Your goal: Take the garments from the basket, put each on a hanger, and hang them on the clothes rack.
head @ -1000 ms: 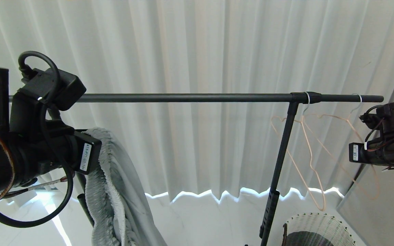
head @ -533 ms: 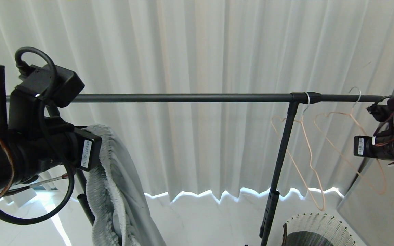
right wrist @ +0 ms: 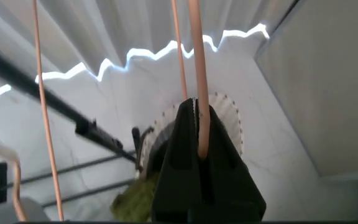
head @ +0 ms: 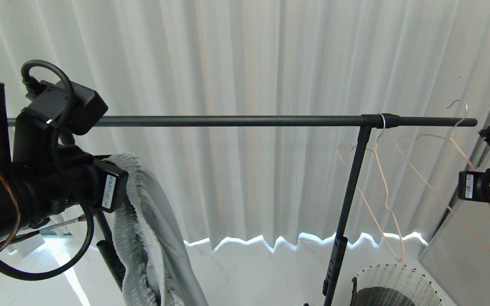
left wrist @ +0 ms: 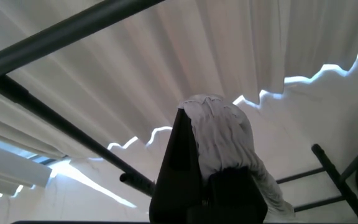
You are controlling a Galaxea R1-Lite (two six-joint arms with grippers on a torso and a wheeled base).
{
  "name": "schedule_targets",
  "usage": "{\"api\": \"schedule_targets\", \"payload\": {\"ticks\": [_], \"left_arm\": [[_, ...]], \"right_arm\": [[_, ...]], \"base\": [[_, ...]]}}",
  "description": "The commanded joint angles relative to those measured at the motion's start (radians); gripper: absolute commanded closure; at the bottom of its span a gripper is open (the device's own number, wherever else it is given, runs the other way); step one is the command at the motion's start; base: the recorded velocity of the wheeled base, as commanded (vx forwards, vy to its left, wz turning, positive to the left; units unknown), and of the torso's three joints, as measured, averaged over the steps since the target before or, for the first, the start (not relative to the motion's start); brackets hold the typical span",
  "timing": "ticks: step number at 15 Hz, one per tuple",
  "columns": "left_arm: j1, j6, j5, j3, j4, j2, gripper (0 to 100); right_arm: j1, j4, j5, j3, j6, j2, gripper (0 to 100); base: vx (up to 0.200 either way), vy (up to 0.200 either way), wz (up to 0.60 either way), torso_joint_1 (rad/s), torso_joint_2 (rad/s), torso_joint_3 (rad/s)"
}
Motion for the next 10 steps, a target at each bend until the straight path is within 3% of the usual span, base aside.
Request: {"api": "schedule_targets", "payload": {"ticks": [1, 8, 10], "left_arm": [[0.000, -0.001, 0.000, 0.002, 0.000, 0.001, 100], [0.003, -0.001, 0.001, 0.022, -0.001, 0.001, 100], [0.005, -0.001, 0.001, 0.050, -0.050, 0.001, 100]], "right_arm": [[0.009, 0.024, -0.002, 0.078, 0.000, -0.135, 100], [0.026, 0.029, -0.003, 0.239, -0.051, -0.339, 100], [0.043, 0.026, 0.000, 0.248, -0.063, -0.372, 100]], "base": [[-0.200, 0.000, 0.00, 0.017, 0.01, 0.002], [-0.200, 0.000, 0.00, -0.003, 0.00, 0.004], [0.000, 0.000, 0.00, 0.000, 0.00, 0.000]]}}
